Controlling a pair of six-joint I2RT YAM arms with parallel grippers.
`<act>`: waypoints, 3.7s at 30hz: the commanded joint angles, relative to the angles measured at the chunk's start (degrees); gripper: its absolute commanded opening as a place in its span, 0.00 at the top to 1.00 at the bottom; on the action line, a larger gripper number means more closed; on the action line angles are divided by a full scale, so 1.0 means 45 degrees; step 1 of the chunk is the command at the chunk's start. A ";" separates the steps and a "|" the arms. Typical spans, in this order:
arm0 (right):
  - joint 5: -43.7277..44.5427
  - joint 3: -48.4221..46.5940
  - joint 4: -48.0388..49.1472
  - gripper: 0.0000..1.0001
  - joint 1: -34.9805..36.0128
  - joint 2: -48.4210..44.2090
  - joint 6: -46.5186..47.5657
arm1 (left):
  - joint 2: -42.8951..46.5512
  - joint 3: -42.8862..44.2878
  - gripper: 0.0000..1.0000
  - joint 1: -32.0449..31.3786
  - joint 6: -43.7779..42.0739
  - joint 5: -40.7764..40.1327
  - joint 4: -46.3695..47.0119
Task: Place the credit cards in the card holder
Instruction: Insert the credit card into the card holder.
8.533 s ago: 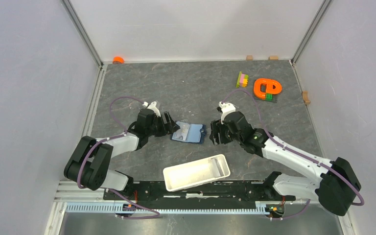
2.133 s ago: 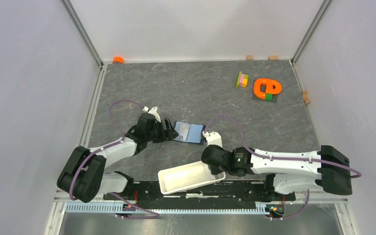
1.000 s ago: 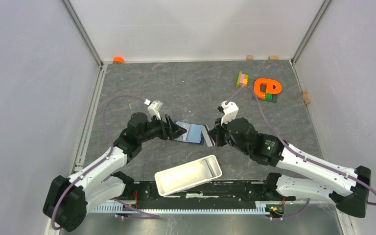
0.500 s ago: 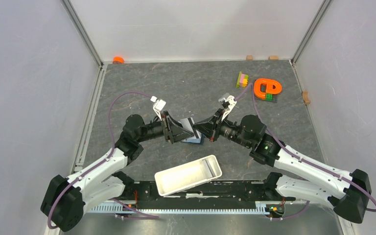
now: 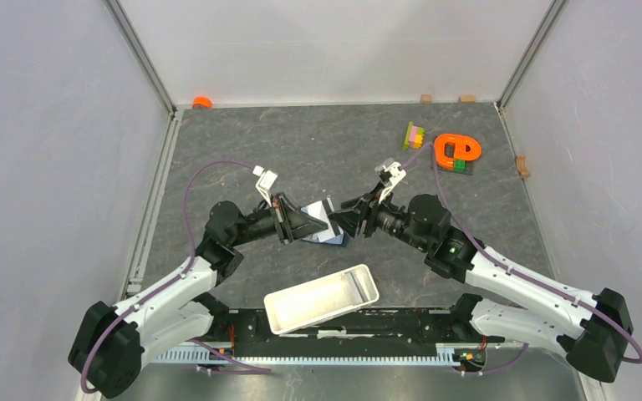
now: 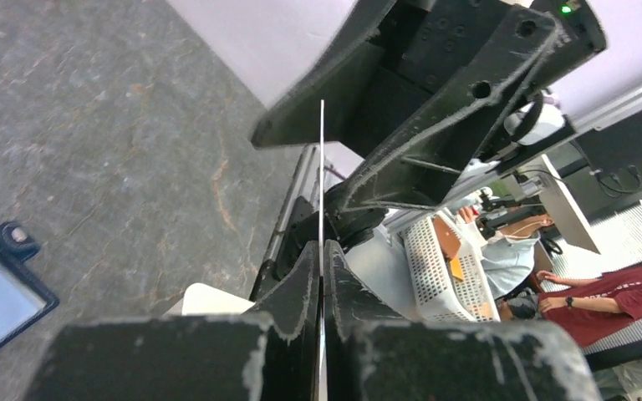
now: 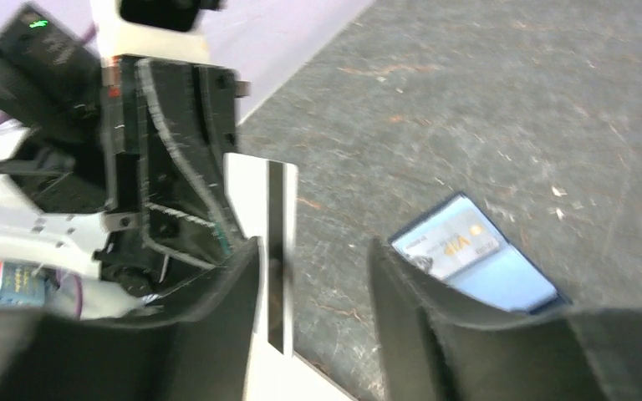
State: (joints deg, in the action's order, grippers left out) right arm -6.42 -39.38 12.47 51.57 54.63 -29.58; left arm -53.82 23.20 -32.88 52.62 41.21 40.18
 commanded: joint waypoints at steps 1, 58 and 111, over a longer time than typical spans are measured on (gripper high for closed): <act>0.2649 -0.0259 -0.1781 0.34 -0.0113 0.0433 0.0803 | 0.0282 0.1055 0.98 0.0088 -0.1239 -0.0652 -0.3412; 0.0266 -0.1351 -0.1722 0.36 -0.3081 0.5790 0.3417 | -0.7342 0.6433 0.98 0.1977 -0.3384 -0.1421 -1.0332; -0.2294 -0.1211 -0.0291 0.58 -0.2867 0.9470 0.0677 | -0.7085 0.6409 0.98 0.2320 -0.3642 -0.2077 -1.0806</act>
State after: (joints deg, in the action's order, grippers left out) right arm -17.32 -45.17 9.89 38.24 98.00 -24.73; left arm -87.88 52.10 -22.85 34.72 31.57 -10.11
